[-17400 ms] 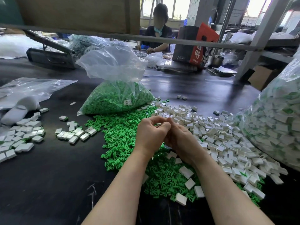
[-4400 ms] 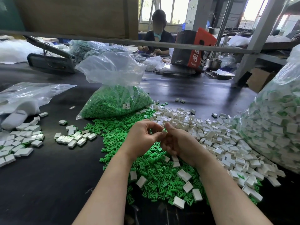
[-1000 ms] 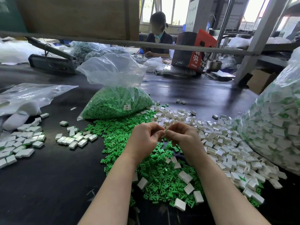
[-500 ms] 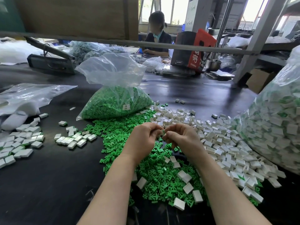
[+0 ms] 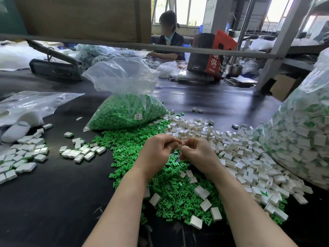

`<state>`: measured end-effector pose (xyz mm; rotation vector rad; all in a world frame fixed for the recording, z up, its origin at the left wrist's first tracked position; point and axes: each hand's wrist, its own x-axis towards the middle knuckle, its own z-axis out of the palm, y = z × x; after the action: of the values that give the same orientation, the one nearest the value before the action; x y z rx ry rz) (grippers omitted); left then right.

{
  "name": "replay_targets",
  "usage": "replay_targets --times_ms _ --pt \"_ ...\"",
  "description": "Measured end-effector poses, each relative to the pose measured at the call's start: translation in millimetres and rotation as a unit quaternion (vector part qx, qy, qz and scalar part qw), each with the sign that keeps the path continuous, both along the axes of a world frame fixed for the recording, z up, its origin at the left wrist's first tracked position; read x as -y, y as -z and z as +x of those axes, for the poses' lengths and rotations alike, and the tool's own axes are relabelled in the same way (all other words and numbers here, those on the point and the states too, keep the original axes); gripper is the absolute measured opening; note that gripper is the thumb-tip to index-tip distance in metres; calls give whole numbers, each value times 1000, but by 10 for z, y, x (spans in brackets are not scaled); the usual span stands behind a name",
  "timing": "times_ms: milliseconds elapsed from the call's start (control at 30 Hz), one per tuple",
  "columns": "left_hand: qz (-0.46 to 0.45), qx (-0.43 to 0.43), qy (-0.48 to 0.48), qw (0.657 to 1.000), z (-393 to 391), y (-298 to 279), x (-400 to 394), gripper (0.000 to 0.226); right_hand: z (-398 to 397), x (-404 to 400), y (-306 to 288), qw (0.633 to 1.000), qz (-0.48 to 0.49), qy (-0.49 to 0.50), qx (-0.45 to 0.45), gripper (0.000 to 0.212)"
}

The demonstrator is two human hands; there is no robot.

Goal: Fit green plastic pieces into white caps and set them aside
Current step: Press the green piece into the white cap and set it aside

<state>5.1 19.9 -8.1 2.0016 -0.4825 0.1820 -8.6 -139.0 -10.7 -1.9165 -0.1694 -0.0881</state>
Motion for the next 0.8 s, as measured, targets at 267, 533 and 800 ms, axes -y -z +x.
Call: replay_targets --times_ms 267,533,800 --pt "10 -34 8 999 -14 19 30 18 16 -18 35 998 -60 19 -4 12" --pt "-13 -49 -28 998 -13 -16 -72 20 7 101 12 999 -2 40 10 17" --pt "-146 -91 -3 985 -20 -53 -16 8 10 32 -32 1000 4 -3 18 11"
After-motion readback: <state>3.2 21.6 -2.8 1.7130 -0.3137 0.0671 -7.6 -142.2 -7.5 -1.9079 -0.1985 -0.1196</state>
